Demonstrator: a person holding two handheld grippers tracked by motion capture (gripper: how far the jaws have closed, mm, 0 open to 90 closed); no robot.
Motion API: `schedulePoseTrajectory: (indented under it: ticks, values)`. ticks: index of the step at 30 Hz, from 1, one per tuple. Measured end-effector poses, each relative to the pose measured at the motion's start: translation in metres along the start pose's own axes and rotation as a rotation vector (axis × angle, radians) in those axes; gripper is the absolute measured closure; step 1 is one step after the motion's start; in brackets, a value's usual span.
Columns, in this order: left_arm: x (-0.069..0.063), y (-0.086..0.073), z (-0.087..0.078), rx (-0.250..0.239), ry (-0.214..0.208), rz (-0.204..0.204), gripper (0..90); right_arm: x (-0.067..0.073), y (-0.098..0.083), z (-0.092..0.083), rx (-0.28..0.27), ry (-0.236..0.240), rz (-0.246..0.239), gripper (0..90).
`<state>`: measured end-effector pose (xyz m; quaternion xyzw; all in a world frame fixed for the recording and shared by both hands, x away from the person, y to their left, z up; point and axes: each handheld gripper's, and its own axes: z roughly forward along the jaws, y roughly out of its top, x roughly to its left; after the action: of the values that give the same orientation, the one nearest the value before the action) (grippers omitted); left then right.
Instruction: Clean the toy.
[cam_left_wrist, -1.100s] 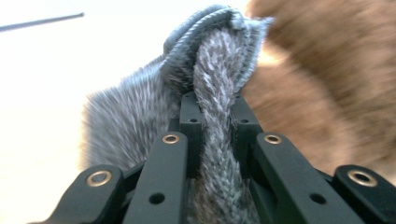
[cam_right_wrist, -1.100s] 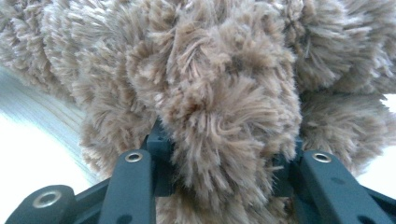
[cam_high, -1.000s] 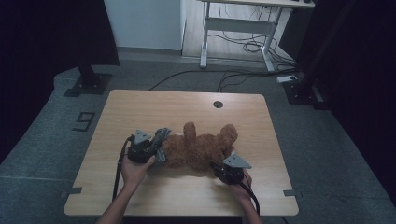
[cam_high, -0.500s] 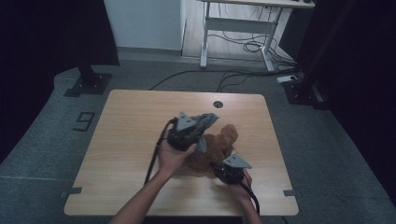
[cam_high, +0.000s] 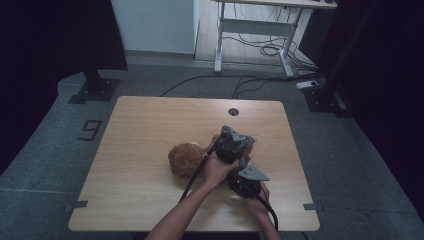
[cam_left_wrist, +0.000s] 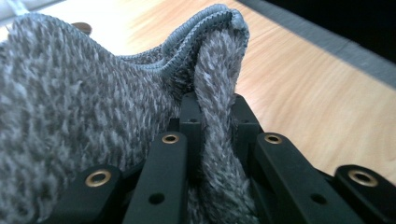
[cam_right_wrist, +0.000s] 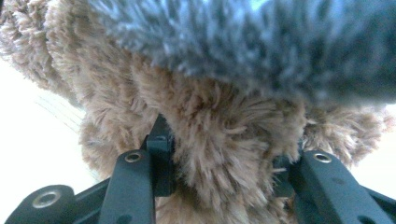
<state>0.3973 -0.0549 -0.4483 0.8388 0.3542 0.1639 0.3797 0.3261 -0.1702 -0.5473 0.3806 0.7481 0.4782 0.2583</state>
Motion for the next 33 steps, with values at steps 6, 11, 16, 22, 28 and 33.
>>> schedulePoseTrajectory:
  ticks: [6, 11, 16, 22, 28, 33]
  values:
    - [0.013, -0.004, -0.012, 0.012, 0.089, 0.012, 79.4, 0.001, 0.000, 0.000, 0.002, -0.003, 0.000, 54.9]
    - [0.036, -0.017, -0.029, -0.002, 0.096, -0.039, 79.4, 0.001, 0.000, 0.000, 0.003, -0.003, -0.001, 54.9]
    - [0.065, -0.044, -0.053, -0.037, 0.072, -0.116, 79.3, 0.000, 0.000, 0.000, 0.002, -0.004, 0.002, 54.9]
    - [0.069, -0.056, -0.079, -0.094, 0.080, -0.097, 79.1, 0.002, 0.001, 0.000, 0.005, -0.011, -0.004, 54.9]
    - [0.090, -0.077, -0.107, -0.118, 0.159, -0.114, 78.9, 0.001, 0.001, 0.001, 0.007, -0.008, 0.006, 54.9]
    - [0.121, -0.113, -0.120, -0.107, 0.163, -0.216, 78.7, 0.000, 0.000, 0.001, 0.007, -0.007, 0.014, 54.8]
